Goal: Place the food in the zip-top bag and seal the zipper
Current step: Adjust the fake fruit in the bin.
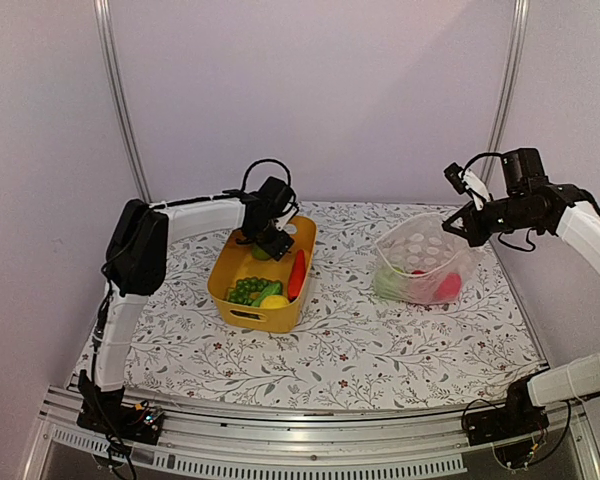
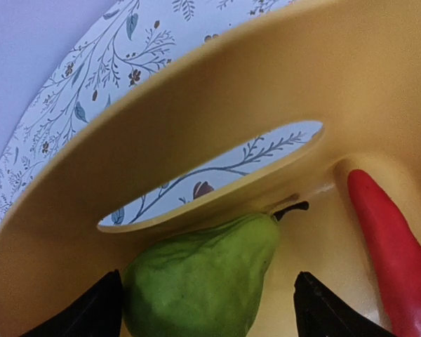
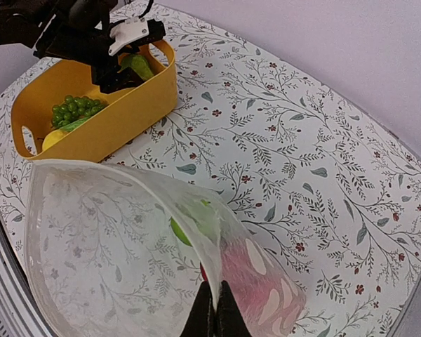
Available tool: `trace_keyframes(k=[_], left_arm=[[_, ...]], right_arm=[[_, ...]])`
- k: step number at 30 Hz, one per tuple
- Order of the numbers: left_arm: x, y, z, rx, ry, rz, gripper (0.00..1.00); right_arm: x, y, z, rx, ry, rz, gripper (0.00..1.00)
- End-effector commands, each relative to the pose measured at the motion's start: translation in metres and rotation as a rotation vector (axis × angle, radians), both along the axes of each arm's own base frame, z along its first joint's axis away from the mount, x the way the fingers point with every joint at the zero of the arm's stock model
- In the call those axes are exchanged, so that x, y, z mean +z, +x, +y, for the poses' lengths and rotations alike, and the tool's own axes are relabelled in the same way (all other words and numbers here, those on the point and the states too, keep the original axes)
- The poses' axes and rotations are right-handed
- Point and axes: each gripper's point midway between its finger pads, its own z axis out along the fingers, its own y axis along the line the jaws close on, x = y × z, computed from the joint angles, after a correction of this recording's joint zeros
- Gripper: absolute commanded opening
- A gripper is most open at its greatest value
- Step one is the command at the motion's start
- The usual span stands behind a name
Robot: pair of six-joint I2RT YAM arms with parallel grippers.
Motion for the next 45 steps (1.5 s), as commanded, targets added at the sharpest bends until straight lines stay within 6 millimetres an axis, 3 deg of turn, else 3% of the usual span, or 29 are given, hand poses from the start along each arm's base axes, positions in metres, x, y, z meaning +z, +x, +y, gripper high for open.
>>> trace_keyframes(k=[1,9,12,17,22,32,37,41,45], left_arm=[[-0.023,-0.007,0.008,-0.037,0.081,0.05,0.82],[-0.025,-0.047,0.011,-0.042,0.086,0.131,0.8],[-0.025,-0.051,0.011,0.0,0.054,0.142,0.8],[-0.023,-0.044,0.012,0.054,0.034,0.111,0.81],[-0.015,-0.035,0.0,0.056,-0.06,0.077,0.82],[-0.003,-0.022,-0.015,-0.007,-0.21,0.076,0.76],[0.007,-0.016,-0.01,-0.006,-0.147,0.059,0.79],[0.025,-0.013,0.001,0.03,-0.066,0.027,0.8],[0.041,-0.007,-0.006,-0.02,-0.077,-0.022,0.8]], right_arm=[[0.007,0.003,0.002,0.002,0.018,-0.011,0.0],[0.004,0.0,0.003,0.011,0.022,-0.002,0.0],[0.003,-0.001,0.004,0.016,0.026,0.004,0.0],[0.001,-0.001,0.004,0.018,0.028,0.01,0.0],[-0.002,-0.004,0.003,0.017,0.025,0.012,0.0],[-0.005,-0.011,0.001,0.012,0.02,0.012,0.0],[-0.006,-0.011,0.001,0.012,0.021,0.022,0.0],[-0.006,-0.012,0.001,0.009,0.019,0.023,0.0],[-0.007,-0.011,0.001,0.013,0.02,0.026,0.0]])
